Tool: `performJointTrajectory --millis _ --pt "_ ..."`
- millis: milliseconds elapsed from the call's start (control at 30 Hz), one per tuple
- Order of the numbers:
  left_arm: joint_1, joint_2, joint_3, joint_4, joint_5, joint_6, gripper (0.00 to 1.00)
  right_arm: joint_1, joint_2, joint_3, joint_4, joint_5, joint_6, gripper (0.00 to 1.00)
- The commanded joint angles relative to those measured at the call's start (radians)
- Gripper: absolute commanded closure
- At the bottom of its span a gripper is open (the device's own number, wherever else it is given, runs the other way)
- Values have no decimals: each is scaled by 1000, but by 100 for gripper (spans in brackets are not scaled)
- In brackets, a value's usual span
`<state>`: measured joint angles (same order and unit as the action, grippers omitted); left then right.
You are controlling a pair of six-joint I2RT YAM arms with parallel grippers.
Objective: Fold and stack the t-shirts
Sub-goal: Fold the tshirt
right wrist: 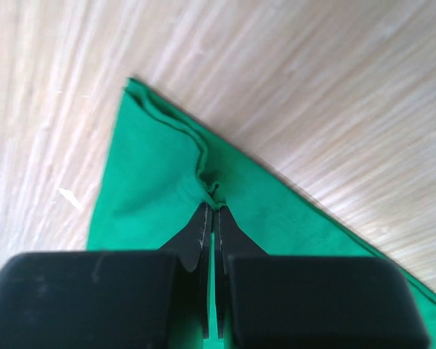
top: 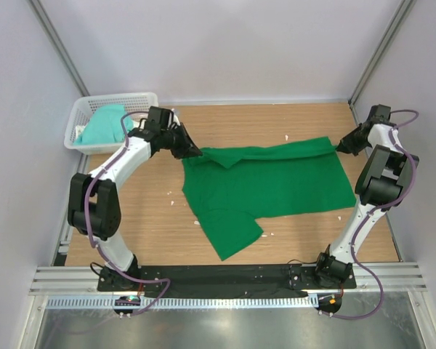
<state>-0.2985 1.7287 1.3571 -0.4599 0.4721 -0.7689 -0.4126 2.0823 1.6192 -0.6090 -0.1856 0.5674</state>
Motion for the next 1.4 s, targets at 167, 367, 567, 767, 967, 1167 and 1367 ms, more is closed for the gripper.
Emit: performJointTrajectory --millis 167,367,567,767,967,1167,1367 --pt "64 48 143 154 36 -55 100 24 33 97 165 -127 83 99" --pt "104 156 243 214 43 -29 100 46 133 191 296 -186 144 99" --pt "116 251 306 245 68 -35 100 51 197 254 409 -216 184 99" --pt "116 287 313 273 65 -63 100 52 262 335 495 -244 190 99" --pt "121 328 333 297 83 -61 100 52 303 373 571 -259 225 99" --pt "124 365 375 319 121 -70 100 52 317 378 566 -267 244 99" --pt "124 341 390 293 166 -75 100 51 298 369 529 -281 241 99"
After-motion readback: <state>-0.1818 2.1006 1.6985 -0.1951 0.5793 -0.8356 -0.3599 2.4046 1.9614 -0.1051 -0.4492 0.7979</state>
